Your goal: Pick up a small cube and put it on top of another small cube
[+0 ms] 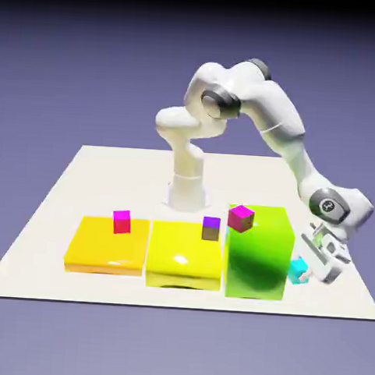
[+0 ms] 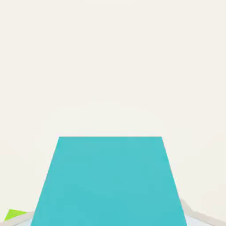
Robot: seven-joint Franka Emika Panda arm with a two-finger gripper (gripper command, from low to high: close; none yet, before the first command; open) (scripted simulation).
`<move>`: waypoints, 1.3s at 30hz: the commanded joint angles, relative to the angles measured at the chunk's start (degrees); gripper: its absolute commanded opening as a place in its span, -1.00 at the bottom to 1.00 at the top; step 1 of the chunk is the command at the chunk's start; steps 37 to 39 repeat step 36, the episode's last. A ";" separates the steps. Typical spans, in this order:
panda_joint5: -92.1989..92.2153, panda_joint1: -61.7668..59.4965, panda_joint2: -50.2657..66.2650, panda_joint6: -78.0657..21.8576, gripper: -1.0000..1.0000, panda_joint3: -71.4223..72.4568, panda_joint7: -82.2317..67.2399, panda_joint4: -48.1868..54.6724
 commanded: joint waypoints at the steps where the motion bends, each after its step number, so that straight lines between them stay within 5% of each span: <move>1: 1.73 2.08 -1.24 0.52 -1.00 -2.01 -0.94 -0.06; 5: 9.31 10.38 -6.21 2.47 -1.00 -10.02 -4.93 -0.29; 13: 8.74 3.16 -18.10 -2.83 -1.00 -10.37 -22.20 4.69; 24: 26.37 -7.02 -30.85 -28.84 -1.00 -17.59 -12.37 7.41; 32: 27.99 -5.52 -31.79 -18.16 -1.00 -19.20 -8.92 -3.17; 33: 27.99 -5.52 -31.79 -18.16 1.00 -19.20 -8.92 -3.17; 39: 28.31 -5.00 -31.45 -22.01 1.00 -18.76 -9.44 0.98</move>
